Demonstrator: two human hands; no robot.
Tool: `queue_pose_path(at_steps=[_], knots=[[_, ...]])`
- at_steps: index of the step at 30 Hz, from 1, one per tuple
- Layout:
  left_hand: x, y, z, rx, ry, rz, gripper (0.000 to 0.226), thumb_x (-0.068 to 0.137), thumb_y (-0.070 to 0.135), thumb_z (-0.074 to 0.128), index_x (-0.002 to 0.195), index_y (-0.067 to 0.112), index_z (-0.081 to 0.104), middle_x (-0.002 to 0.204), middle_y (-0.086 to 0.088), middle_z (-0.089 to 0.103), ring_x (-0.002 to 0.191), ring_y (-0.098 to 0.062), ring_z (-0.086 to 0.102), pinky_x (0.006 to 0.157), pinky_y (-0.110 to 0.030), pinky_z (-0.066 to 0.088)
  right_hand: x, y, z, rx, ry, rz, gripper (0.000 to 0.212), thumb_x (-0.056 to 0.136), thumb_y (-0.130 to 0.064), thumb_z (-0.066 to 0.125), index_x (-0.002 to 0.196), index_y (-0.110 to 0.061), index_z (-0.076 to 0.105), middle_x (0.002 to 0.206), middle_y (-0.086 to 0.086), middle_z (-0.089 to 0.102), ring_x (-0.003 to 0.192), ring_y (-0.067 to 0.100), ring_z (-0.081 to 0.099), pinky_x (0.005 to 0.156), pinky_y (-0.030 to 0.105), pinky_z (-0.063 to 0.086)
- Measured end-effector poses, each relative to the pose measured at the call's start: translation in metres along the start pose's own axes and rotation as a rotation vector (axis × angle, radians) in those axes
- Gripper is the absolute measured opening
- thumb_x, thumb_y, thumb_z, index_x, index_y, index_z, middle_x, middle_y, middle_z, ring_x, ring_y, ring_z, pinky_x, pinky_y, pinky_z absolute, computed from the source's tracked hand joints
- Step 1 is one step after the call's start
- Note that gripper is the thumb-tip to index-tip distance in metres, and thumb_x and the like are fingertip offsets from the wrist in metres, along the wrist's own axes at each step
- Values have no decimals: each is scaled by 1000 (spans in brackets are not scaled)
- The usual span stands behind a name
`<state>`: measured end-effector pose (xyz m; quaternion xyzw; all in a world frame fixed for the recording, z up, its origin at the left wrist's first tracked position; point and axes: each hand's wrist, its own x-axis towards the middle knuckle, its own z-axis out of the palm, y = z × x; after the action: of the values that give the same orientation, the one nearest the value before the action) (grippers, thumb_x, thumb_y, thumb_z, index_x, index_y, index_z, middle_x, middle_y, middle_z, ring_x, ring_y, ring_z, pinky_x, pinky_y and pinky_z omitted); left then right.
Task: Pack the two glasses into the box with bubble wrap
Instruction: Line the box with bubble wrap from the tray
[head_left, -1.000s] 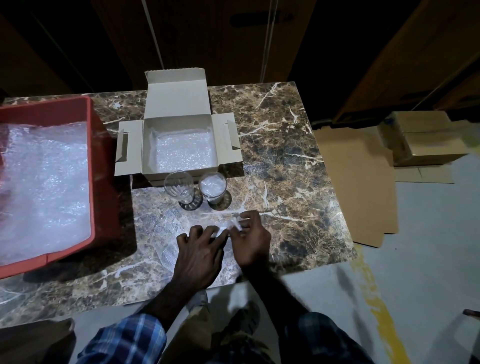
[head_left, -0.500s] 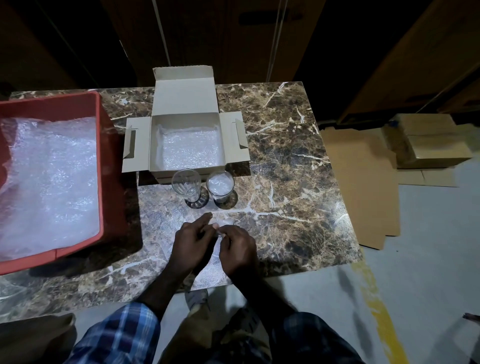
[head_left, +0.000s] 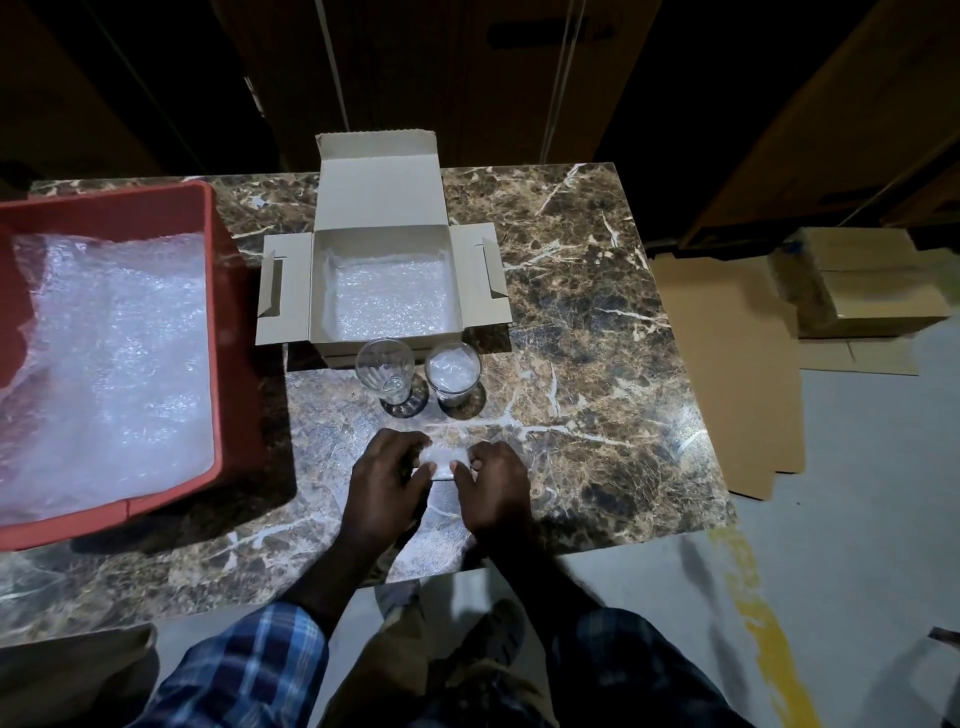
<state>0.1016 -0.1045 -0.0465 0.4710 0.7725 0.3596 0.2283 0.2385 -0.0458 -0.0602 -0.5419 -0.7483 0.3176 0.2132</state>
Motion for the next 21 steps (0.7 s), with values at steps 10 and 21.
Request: queue_pose_path(at_steps=[10, 21], knots=[[9, 14, -8, -76, -181, -113, 17, 82, 11, 72, 98, 13, 72, 97, -4, 69, 88, -22, 64, 81, -37, 53, 17, -4, -30, 246, -225, 179, 26, 84, -16, 73, 73, -25, 52, 63, -10, 52, 62, 7, 50, 67, 31, 45], [32, 86, -34, -631, -58, -323, 16, 84, -3, 74, 95, 4, 64, 82, -10, 67, 71, -15, 66, 63, -31, 59, 48, -44, -73, 776, -141, 262, 17, 77, -12, 75, 91, -20, 73, 86, 11, 74, 81, 34, 71, 73, 59, 59]])
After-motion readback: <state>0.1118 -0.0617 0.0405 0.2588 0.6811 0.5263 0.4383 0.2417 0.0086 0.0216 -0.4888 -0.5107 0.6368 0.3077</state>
